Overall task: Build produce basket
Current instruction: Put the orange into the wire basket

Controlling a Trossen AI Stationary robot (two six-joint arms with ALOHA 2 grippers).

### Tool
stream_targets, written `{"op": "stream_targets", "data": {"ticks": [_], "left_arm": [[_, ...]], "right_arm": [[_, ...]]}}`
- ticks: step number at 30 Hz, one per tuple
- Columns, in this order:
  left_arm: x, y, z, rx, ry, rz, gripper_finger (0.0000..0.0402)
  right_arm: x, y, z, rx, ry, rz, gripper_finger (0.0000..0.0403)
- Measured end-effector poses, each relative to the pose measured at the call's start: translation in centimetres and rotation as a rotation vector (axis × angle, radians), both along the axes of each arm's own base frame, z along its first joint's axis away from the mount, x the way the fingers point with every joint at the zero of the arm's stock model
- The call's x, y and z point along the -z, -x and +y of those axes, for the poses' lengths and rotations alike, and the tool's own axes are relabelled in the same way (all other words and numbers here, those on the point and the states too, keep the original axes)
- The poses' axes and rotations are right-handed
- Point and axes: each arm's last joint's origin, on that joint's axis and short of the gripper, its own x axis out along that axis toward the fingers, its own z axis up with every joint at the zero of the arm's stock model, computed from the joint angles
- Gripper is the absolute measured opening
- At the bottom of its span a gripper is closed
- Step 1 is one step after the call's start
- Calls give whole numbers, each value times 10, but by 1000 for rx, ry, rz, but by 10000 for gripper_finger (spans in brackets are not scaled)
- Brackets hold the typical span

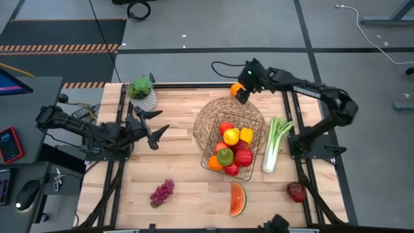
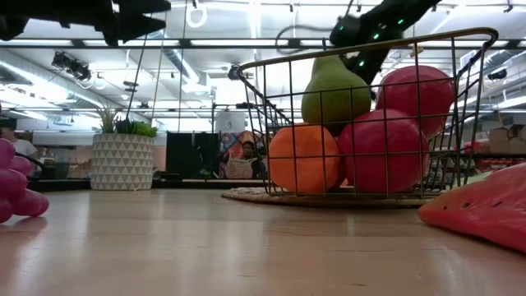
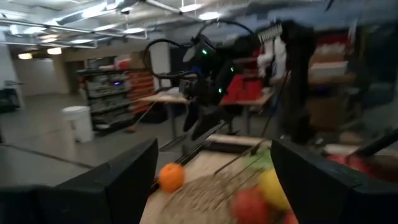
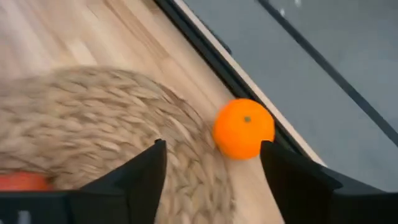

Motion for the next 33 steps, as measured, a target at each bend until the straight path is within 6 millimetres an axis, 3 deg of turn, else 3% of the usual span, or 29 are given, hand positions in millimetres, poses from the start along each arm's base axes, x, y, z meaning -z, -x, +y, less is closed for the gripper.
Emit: {"op": "stream_targets", "data": {"ticks": [9, 19, 33], "left_arm": [[7, 1, 2, -83, -60, 118, 317], [7, 26, 9, -77, 1, 121, 292], [13, 37, 12, -24, 90, 130, 288]], "right_arm": [[19, -27, -58, 54, -175, 246, 393], [35, -54, -80, -3, -167, 391, 385], [75, -64, -99, -50, -178, 458, 390]]}}
